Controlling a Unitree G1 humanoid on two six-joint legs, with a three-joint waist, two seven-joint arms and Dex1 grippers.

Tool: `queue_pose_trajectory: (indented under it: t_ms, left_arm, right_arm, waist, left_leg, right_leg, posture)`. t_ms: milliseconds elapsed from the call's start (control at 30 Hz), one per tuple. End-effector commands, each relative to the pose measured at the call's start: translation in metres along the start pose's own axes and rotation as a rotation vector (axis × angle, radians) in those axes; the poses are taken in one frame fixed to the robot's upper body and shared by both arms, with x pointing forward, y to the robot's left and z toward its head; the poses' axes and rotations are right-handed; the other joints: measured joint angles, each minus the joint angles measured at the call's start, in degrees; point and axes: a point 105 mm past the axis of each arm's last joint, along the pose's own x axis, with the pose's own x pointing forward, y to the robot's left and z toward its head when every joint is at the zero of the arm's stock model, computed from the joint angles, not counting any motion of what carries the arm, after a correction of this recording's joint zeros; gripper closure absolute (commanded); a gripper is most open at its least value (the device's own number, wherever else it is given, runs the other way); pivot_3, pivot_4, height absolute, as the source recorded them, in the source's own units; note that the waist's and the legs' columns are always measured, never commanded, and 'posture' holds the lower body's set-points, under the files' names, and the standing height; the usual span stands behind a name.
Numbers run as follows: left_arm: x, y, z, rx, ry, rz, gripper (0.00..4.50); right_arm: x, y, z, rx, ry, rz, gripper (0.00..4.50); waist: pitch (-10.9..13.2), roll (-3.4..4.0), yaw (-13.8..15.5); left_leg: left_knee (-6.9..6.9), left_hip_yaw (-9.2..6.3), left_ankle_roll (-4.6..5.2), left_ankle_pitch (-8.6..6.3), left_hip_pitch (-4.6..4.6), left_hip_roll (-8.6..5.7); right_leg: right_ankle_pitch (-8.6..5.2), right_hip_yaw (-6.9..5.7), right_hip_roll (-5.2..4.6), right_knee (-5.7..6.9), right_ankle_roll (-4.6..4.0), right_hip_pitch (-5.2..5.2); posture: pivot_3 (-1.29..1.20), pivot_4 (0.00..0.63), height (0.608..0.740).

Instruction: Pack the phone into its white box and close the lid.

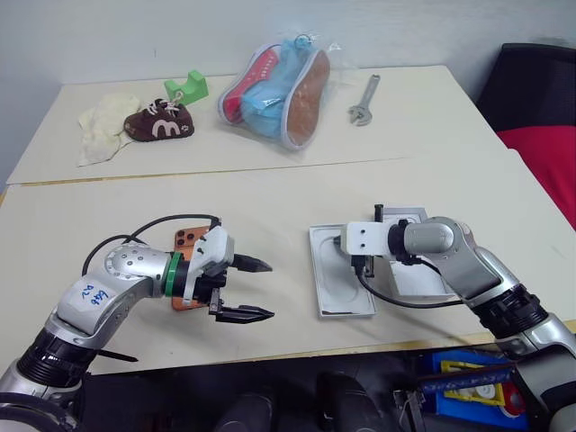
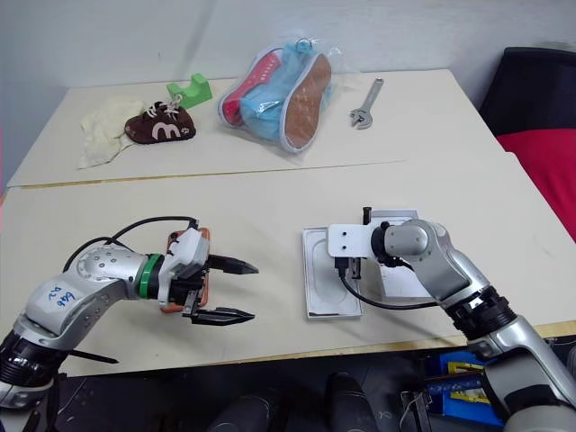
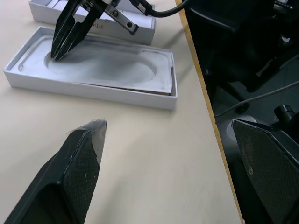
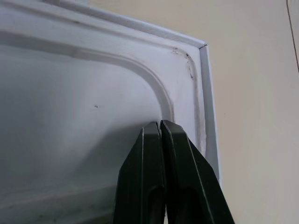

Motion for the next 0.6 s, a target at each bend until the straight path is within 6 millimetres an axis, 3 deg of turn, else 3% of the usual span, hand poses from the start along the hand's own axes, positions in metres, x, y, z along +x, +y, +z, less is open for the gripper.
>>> queue_pose_trajectory:
  t_ms: [33, 167, 233, 300, 367, 467, 600]
  left_arm:
    - [-0.001, -0.004, 0.006, 0.027, -0.011, -0.015, 0.00]
    - [-0.002, -0.003, 0.004, 0.012, -0.013, -0.010, 0.00]
    - [-0.005, 0.000, 0.003, -0.015, -0.017, 0.003, 0.00]
    - [-0.015, 0.006, -0.004, -0.074, 0.009, 0.044, 0.00]
    - [-0.027, 0.008, -0.008, -0.137, 0.020, 0.076, 0.00]
    - [-0.071, 0.012, -0.015, -0.369, -0.022, 0.174, 0.00]
    - [-0.124, 0.008, -0.032, -0.601, -0.003, 0.320, 0.00]
  right_arm:
    - [-0.018, 0.018, 0.040, 0.070, -0.174, 0.093, 4.42]
    - [-0.020, 0.050, 0.047, 0.117, -0.176, 0.189, 4.42]
    - [-0.009, 0.061, 0.030, 0.084, -0.094, 0.182, 4.42]
    - [-0.002, 0.064, 0.023, 0.073, -0.068, 0.163, 4.42]
    - [-0.003, 0.056, 0.028, 0.103, -0.095, 0.136, 4.42]
    - [-0.011, 0.036, 0.056, 0.134, -0.201, 0.119, 4.42]
    - [-0.007, 0.027, 0.095, 0.152, -0.336, 0.176, 4.42]
  waist:
    - [0.00, 0.00, 0.15]
    - [-0.01, -0.01, 0.20]
    - [-0.01, -0.01, 0.26]
    - [-0.02, -0.04, 0.16]
    - [-0.04, -0.07, -0.07]
    - [-0.01, -0.08, -0.54]
    - [0.05, -0.02, -1.61]
  left_leg:
    - [0.00, -0.01, 0.00, 0.00, -0.04, 0.00]
    - [0.15, 0.00, 0.05, -0.03, -0.37, -0.01]
    - [0.18, 0.04, 0.08, -0.04, -0.38, -0.02]
    - [0.18, 0.05, 0.09, -0.04, -0.33, -0.02]
    - [0.10, 0.08, 0.08, -0.05, -0.18, 0.05]
    - [0.05, 0.12, 0.06, -0.05, -0.15, 0.13]
    - [-0.02, 0.09, 0.03, -0.07, -0.18, 0.21]
  right_leg:
    - [0.00, 0.00, 0.00, 0.00, 0.00, -0.04]
    - [0.01, -0.01, -0.01, 0.11, -0.01, -0.37]
    - [0.01, 0.01, -0.01, 0.08, -0.01, -0.37]
    - [0.01, 0.03, 0.00, 0.12, -0.01, -0.35]
    - [0.01, 0.06, 0.08, 0.16, -0.01, -0.29]
    - [0.01, 0.06, 0.16, 0.18, -0.02, -0.32]
    - [0.00, 0.01, 0.23, 0.17, -0.11, -0.40]
  posture:
    - [0.00, 0.150, 0.740]
    - [0.00, 0.150, 0.740]
    - [0.00, 0.150, 0.740]
    - [0.00, 0.150, 0.740]
    - [0.00, 0.150, 0.740]
    - [0.00, 0.150, 0.740]
    - [0.00, 0.150, 0.740]
